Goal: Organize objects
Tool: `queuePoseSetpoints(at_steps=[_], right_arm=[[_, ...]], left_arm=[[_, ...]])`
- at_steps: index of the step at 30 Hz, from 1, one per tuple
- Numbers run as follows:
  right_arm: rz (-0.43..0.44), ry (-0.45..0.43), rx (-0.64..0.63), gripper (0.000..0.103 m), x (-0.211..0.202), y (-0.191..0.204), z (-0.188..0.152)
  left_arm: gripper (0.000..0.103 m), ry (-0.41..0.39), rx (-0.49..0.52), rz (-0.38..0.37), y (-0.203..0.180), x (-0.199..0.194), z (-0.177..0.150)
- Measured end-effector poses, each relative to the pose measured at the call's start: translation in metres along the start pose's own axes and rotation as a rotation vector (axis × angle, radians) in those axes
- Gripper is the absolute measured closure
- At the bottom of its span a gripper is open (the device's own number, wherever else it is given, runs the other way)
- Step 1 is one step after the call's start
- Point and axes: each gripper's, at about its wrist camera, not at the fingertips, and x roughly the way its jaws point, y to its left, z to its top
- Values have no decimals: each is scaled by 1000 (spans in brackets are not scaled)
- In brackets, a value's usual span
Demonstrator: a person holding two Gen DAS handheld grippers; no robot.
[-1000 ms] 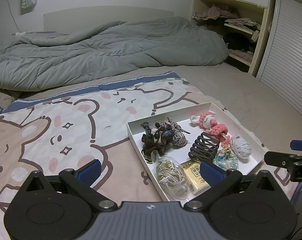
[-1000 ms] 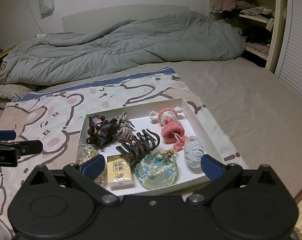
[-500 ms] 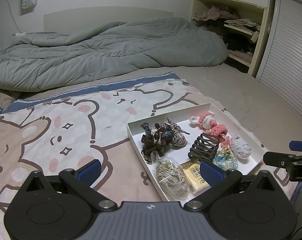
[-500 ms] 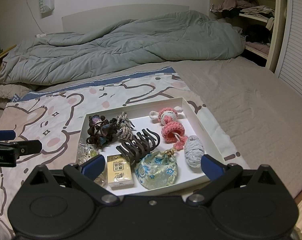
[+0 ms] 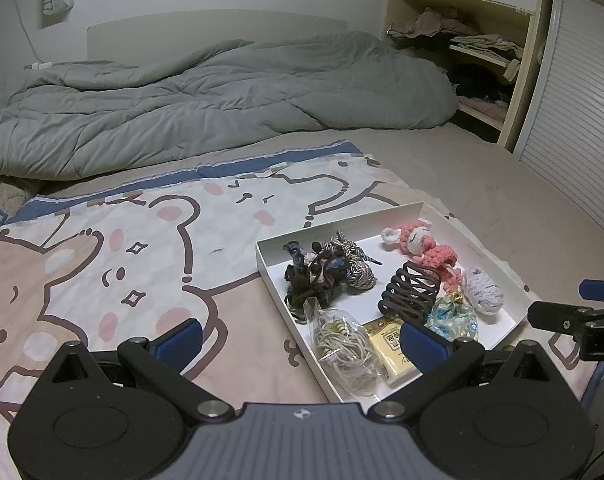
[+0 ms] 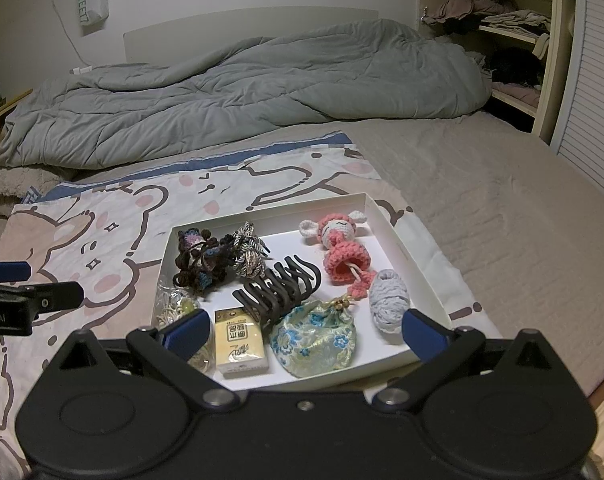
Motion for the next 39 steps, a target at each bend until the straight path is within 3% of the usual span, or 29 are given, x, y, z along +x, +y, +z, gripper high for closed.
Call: queuePoseSetpoints(at_steps=[39], right_arm=[[-1, 5, -5, 0, 2, 2, -5]], left_arm=[[0, 9, -11, 4, 3, 2, -4]])
